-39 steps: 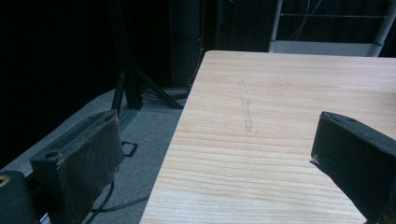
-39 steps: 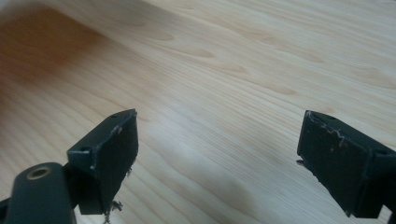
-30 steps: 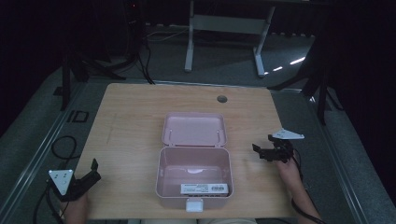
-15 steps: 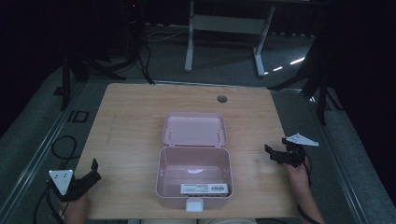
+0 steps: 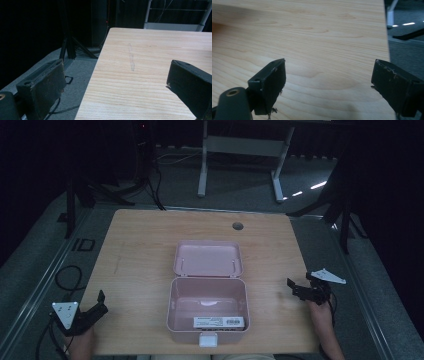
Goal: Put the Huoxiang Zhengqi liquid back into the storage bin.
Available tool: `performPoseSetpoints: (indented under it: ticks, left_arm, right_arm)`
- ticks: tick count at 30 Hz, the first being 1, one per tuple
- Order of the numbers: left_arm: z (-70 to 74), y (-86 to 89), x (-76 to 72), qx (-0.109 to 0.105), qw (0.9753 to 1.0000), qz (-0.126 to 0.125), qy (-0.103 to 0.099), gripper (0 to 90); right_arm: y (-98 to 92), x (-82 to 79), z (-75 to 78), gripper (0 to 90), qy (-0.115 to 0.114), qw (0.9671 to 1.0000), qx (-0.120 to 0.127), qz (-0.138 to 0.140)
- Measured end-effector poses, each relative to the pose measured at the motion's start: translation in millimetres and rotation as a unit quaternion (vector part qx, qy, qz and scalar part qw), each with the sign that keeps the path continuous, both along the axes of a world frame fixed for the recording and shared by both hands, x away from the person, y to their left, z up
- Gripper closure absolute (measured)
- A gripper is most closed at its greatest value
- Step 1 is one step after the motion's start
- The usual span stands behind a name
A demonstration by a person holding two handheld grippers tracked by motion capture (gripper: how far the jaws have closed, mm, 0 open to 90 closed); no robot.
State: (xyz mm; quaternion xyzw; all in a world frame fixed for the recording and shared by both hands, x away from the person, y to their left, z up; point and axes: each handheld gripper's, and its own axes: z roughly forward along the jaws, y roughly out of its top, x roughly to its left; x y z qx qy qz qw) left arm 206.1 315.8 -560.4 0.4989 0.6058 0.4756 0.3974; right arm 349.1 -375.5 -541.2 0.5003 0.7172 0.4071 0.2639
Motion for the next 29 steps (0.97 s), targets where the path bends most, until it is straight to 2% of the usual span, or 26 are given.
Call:
performPoseSetpoints:
  ticks: [5, 14, 19, 29]
  left_arm:
    - [-0.1, -0.4, 0.0, 0.002, 1.0, 0.0, 0.001, 2.3]
    - [0.0, -0.5, 0.1, 0.002, 1.0, -0.001, 0.001, 2.3]
    - [0.0, -0.5, 0.1, 0.001, 1.0, -0.001, 0.001, 2.3]
    - [0.0, -1.2, -0.3, 0.002, 1.0, -0.002, 0.001, 2.3]
  right_arm:
    - [-1.5, -3.2, -0.8, 12.1, 0.004, 1.0, -0.003, -0.003]
    - [-7.3, -12.2, -2.9, 12.1, -0.018, 0.9996, 0.011, -0.019]
    - [-7.5, -15.1, -1.6, 12.1, -0.022, 0.9996, 0.011, -0.01]
    - [-5.6, -13.8, -0.9, 12.1, -0.019, 0.9997, 0.007, -0.01]
